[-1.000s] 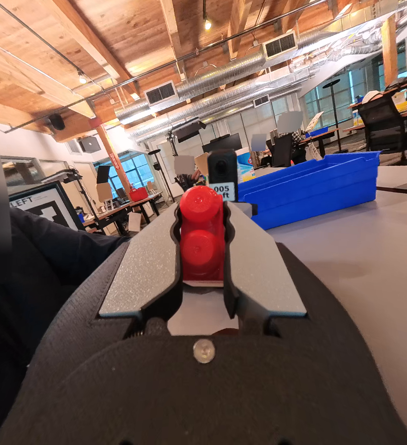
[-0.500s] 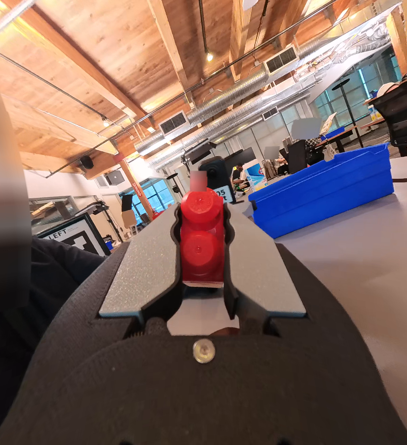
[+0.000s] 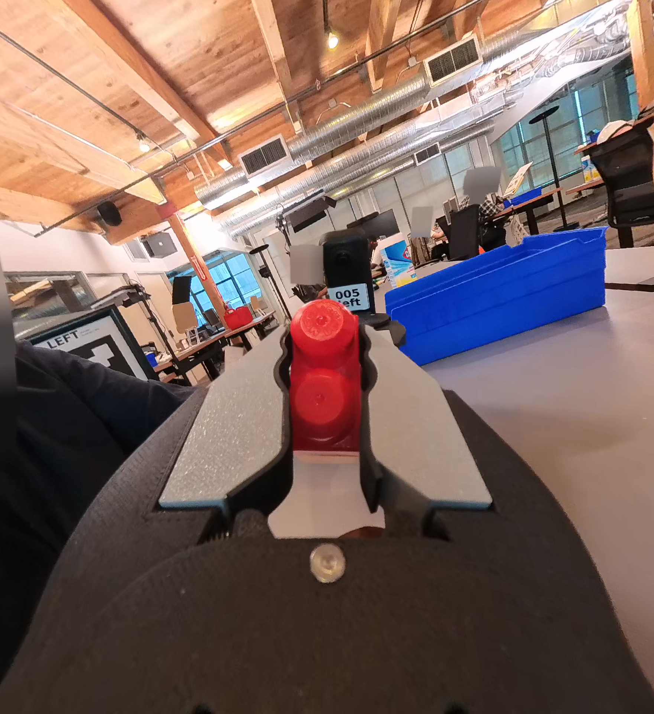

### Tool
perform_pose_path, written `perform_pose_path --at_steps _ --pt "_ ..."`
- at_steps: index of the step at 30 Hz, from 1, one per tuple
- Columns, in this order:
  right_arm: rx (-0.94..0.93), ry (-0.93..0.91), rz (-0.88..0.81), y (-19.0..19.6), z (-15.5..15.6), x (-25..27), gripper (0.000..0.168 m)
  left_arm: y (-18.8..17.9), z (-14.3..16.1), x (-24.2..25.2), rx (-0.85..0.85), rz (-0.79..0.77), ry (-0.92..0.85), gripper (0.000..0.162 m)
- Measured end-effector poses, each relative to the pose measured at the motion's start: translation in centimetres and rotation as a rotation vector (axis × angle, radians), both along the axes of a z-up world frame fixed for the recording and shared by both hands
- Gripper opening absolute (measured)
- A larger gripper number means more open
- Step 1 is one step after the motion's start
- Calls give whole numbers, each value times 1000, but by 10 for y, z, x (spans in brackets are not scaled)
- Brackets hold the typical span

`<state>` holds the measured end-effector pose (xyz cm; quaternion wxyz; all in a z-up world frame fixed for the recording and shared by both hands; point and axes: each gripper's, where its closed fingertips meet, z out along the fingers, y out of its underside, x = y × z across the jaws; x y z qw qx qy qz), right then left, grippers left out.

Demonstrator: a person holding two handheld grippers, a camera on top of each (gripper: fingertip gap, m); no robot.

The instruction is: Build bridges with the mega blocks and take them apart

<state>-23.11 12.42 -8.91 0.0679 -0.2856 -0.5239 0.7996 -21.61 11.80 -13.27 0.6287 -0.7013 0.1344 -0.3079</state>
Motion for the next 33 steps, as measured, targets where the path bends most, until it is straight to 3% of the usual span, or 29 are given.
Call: perform_pose_path --at_steps 15,19,24,33 --pt "57 16 96 -13 -1 12 31 -13 5 16 3 -159 -116 38" --pt "101 -4 93 -17 -8 10 31 -11 -2 16 -16 -137 -58 36" --pt "166 -22 34 -17 -14 4 31 1 -23 11 -73 -4 152 34" --pt "300 -63 53 -19 -18 5 32 2 -23 12 -84 1 147 33"
